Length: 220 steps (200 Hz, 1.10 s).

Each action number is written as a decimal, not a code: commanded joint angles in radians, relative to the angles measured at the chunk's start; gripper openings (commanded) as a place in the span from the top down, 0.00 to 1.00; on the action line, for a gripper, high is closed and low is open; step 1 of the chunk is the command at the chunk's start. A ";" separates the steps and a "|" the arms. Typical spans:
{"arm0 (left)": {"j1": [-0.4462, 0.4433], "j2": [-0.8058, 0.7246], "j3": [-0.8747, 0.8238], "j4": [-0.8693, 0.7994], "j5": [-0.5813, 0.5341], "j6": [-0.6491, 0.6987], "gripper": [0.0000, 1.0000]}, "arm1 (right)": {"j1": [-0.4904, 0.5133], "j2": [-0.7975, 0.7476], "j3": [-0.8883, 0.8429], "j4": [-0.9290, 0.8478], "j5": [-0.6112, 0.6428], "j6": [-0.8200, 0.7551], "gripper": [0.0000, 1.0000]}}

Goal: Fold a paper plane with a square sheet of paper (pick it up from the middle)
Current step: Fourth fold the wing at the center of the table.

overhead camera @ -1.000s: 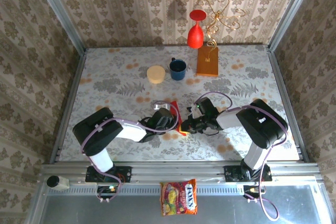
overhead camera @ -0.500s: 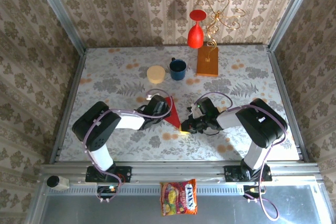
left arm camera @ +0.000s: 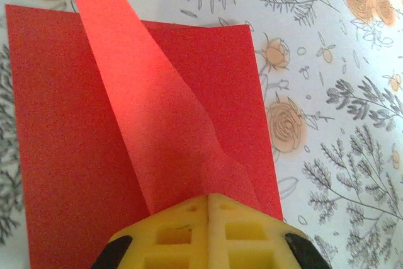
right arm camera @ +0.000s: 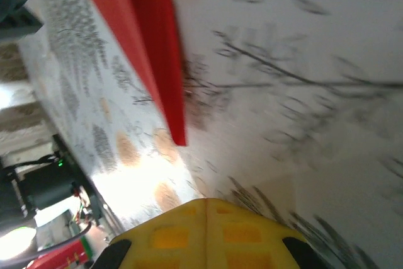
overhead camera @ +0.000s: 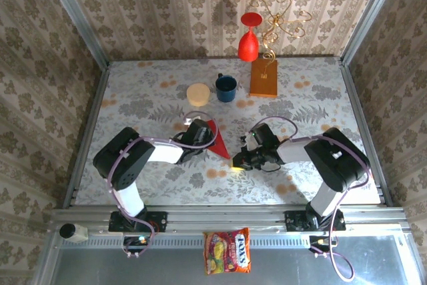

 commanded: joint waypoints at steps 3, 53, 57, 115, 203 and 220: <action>-0.059 0.012 -0.079 -0.134 -0.016 -0.084 1.00 | -0.006 -0.067 0.062 -0.231 0.085 -0.021 1.00; -0.152 -0.028 -0.119 -0.141 -0.067 -0.188 1.00 | 0.028 -0.017 0.170 -0.199 0.080 0.020 1.00; -0.158 -0.033 -0.119 -0.146 -0.068 -0.192 1.00 | 0.031 -0.004 0.172 -0.186 0.080 0.028 1.00; -0.188 -0.077 -0.107 -0.186 -0.092 -0.214 1.00 | 0.057 0.153 0.209 -0.116 0.102 0.063 1.00; -0.057 -0.087 -0.059 -0.214 -0.059 -0.072 1.00 | 0.065 0.216 0.106 -0.234 0.211 -0.080 1.00; -0.031 -0.084 -0.052 -0.220 -0.053 -0.047 1.00 | 0.065 0.237 0.091 -0.223 0.225 -0.084 1.00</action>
